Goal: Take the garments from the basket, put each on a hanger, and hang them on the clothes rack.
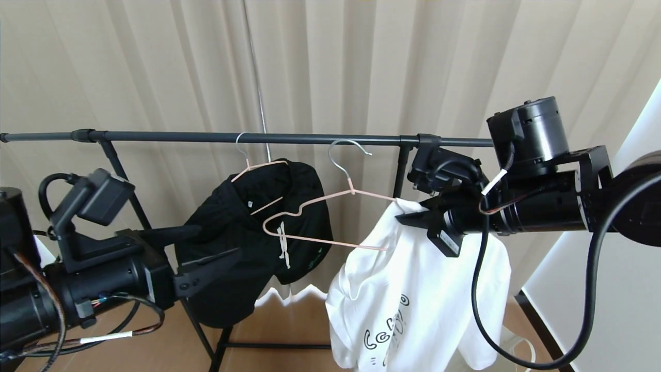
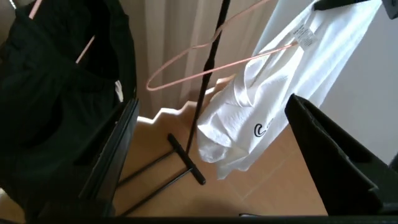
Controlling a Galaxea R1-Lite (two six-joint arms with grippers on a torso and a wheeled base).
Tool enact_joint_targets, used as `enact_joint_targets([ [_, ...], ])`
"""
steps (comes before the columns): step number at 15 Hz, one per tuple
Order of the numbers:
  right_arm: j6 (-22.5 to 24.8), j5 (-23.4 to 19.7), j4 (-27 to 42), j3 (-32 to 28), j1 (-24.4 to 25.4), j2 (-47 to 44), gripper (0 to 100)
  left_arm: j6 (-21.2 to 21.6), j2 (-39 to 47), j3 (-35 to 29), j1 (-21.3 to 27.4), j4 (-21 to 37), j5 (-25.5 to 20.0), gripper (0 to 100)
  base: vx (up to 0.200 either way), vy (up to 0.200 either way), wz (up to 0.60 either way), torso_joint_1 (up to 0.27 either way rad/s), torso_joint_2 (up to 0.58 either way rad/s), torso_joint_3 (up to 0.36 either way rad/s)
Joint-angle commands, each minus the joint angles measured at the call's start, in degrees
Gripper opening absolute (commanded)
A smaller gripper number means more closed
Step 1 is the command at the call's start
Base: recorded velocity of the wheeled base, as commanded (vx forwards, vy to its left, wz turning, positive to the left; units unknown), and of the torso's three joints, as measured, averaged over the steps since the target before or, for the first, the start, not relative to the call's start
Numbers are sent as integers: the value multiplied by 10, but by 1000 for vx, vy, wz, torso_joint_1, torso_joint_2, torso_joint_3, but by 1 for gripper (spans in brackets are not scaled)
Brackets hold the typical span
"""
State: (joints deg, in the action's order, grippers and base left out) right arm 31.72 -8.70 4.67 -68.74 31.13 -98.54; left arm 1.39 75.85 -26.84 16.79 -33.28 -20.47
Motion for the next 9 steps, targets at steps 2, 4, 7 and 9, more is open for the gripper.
enact_joint_targets([
  [2, -29, 23, -75, 92, 6, 32, 0, 0, 51, 29, 99, 3, 100, 100, 0, 0, 0, 0, 0, 0],
  [4, -29, 24, -149, 142, 6, 37, 0, -7, 92, 54, 128, 1, 135, 100, 0, 0, 0, 0, 0, 0],
  [7, -28, 25, -216, 183, 6, 34, 0, -66, 147, 43, 171, -2, 182, 100, 0, 0, 0, 0, 0, 0],
  [9, -28, 27, -225, 187, 6, 33, 0, -97, 197, 15, 202, -3, 220, 100, 0, 0, 0, 0, 0, 0],
])
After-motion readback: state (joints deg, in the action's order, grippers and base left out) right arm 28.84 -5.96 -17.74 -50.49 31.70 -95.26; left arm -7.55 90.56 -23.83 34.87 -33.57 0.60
